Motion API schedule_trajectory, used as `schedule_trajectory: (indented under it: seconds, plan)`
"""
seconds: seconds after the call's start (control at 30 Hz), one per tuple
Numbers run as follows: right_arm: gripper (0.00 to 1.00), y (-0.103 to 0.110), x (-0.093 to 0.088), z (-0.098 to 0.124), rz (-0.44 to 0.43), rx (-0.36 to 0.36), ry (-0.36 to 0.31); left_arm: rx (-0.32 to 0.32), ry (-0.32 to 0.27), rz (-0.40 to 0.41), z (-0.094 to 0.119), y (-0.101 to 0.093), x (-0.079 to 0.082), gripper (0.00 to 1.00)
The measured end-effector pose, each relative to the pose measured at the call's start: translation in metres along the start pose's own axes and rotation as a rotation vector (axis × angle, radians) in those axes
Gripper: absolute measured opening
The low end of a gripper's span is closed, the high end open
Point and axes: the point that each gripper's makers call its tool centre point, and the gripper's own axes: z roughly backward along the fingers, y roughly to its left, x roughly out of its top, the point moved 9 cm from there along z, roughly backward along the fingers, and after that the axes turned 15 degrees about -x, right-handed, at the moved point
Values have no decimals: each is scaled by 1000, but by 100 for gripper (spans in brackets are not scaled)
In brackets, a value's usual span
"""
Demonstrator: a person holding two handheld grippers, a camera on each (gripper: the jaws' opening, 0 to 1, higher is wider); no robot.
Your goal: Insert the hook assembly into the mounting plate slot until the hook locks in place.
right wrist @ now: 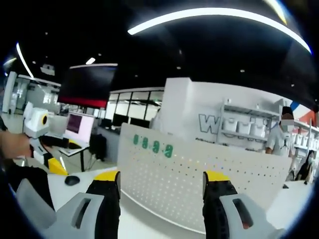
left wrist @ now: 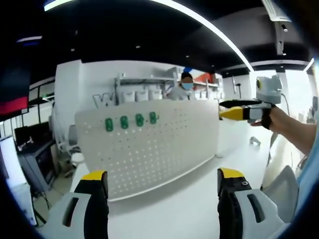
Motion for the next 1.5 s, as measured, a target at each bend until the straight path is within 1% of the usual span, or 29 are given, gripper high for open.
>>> schedule_trajectory:
  seconds: [0.13,0.2,0.4,0.5,0.63,0.8,1.1,1.5]
  plan:
    - [68,3,-5,9,-12,16,11,-1,0,4,0,-2,-1,93]
    - [68,5,-9,16,-33,27,22,-1,0,6,2,-4,-2,93]
    - [70,7,-15,30,-47,22,36,8,-1,17,5,-4,-5,93]
    - [72,9,-22,35,-52,25,64,10,-1,21,6,-4,-6,93]
    - [72,8,-28,42,-69,19,76,19,-3,27,9,-3,-8,93]
    - [72,7,-30,44,-64,16,82,23,2,32,11,-2,-10,93]
    - [72,5,-28,45,-64,7,72,23,-7,32,11,-2,-9,93]
    - [73,4,-28,45,-67,-1,68,28,-10,39,13,2,-12,93]
